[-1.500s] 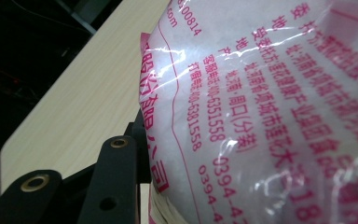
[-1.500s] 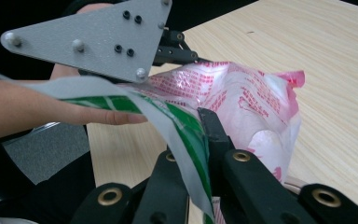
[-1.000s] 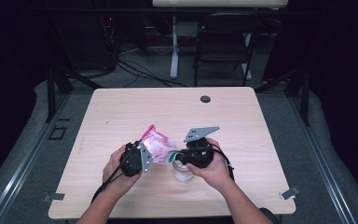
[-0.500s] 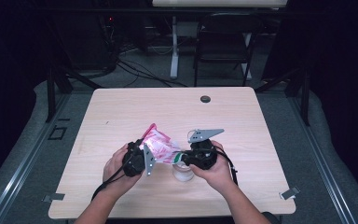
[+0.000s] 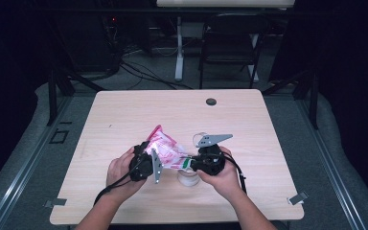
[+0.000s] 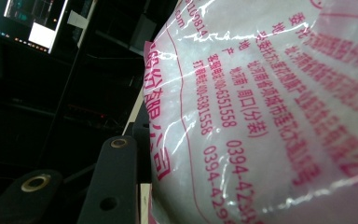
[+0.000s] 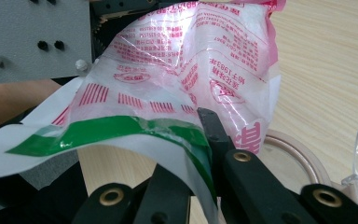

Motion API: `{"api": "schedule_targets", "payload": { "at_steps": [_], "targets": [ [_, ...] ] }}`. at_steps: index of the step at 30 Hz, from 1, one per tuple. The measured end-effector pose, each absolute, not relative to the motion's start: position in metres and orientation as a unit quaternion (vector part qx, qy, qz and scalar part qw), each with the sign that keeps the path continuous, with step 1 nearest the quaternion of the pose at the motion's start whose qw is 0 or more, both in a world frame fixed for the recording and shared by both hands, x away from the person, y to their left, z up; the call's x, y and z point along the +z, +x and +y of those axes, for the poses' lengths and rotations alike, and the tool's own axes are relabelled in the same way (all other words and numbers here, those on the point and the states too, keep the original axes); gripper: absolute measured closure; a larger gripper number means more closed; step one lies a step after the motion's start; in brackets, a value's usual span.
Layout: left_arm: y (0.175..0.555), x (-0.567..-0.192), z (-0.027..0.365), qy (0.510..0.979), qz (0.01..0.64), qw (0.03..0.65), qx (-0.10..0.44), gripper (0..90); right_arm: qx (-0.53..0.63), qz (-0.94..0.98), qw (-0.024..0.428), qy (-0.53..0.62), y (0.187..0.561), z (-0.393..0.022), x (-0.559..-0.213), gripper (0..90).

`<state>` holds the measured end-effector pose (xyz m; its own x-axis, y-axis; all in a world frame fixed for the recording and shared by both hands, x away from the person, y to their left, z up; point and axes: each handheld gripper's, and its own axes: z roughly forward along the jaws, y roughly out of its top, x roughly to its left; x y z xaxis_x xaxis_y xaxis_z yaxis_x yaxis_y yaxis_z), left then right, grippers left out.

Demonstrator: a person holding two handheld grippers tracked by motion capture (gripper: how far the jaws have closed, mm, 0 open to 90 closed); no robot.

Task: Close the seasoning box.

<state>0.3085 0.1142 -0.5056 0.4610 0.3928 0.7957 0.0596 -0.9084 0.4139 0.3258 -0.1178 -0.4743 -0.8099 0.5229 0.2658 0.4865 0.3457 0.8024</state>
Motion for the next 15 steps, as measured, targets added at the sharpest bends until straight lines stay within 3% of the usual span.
{"api": "schedule_targets", "payload": {
  "at_steps": [15],
  "targets": [
    [0.3068, -0.501, 0.1106, 0.835, 0.105, 0.137, 0.522, 60.6, 0.477, 0.823, 0.016, 0.307, 0.3277, -0.1201, -0.4769, 90.0]
  ]
}}
